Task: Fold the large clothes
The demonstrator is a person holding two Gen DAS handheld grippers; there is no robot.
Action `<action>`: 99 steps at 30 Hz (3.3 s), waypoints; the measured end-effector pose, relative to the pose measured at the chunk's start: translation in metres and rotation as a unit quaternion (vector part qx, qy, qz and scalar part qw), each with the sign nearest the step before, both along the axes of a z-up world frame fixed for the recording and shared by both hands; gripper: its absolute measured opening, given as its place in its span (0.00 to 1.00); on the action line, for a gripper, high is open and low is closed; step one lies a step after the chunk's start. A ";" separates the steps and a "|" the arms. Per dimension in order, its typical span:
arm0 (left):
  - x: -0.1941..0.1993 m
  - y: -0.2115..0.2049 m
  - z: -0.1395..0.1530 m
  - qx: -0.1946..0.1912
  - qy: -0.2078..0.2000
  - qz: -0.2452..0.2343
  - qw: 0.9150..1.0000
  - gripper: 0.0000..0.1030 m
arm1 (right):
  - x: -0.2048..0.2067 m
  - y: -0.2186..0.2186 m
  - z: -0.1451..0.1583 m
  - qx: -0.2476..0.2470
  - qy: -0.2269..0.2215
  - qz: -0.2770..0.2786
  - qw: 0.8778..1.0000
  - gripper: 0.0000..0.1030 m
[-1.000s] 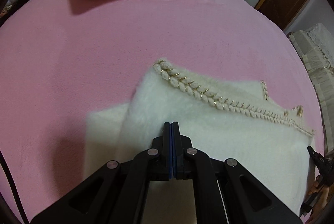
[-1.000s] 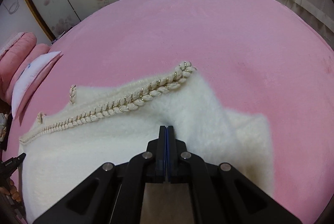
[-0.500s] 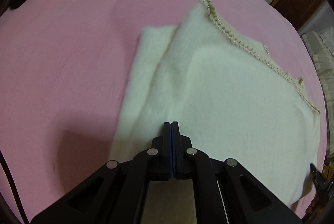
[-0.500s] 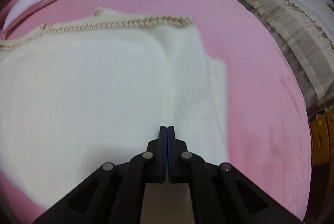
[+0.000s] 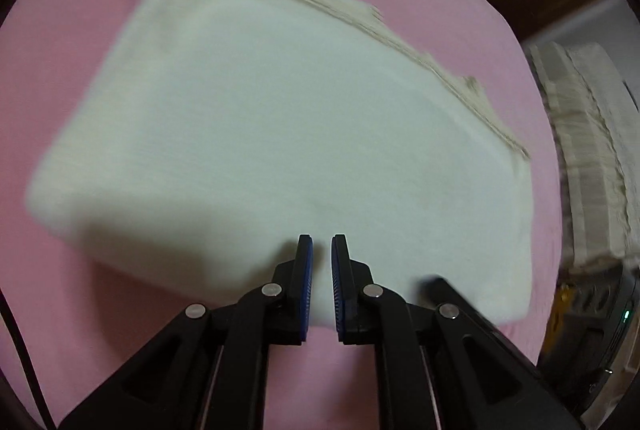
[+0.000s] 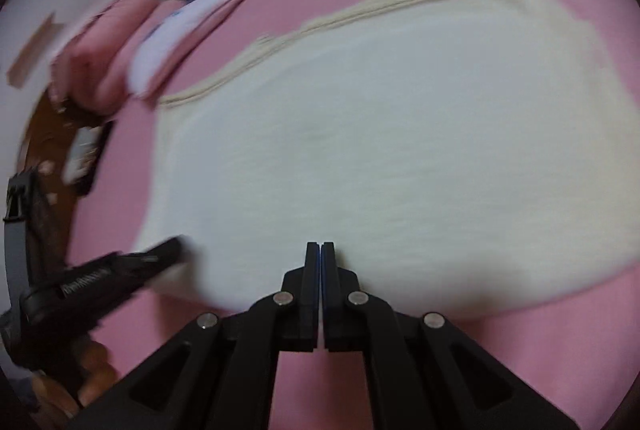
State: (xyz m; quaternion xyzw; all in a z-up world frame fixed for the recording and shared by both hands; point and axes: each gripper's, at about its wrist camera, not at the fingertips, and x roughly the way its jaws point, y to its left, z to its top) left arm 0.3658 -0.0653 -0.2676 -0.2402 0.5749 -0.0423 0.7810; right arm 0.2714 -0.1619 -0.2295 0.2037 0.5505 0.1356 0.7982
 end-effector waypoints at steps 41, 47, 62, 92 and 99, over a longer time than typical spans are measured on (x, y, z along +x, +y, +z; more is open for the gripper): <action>-0.070 0.098 -0.052 0.102 0.037 0.160 0.981 0.01 | 0.100 0.005 0.029 -0.104 0.024 -0.020 0.994 0.00; -0.096 0.098 -0.042 0.104 0.057 0.160 0.980 0.03 | 0.142 0.027 0.004 -0.131 0.084 -0.018 0.988 0.00; -0.158 0.102 -0.045 -0.033 0.055 0.243 0.968 0.34 | 0.167 0.068 -0.027 -0.237 0.091 0.093 0.963 0.00; -0.034 0.126 -0.060 -0.055 0.001 0.312 0.949 0.49 | 0.156 0.089 -0.031 -0.272 0.070 0.088 0.956 0.00; -0.050 0.152 -0.055 -0.125 -0.002 0.265 0.956 0.28 | 0.108 0.096 0.005 -0.270 0.009 0.000 0.963 0.00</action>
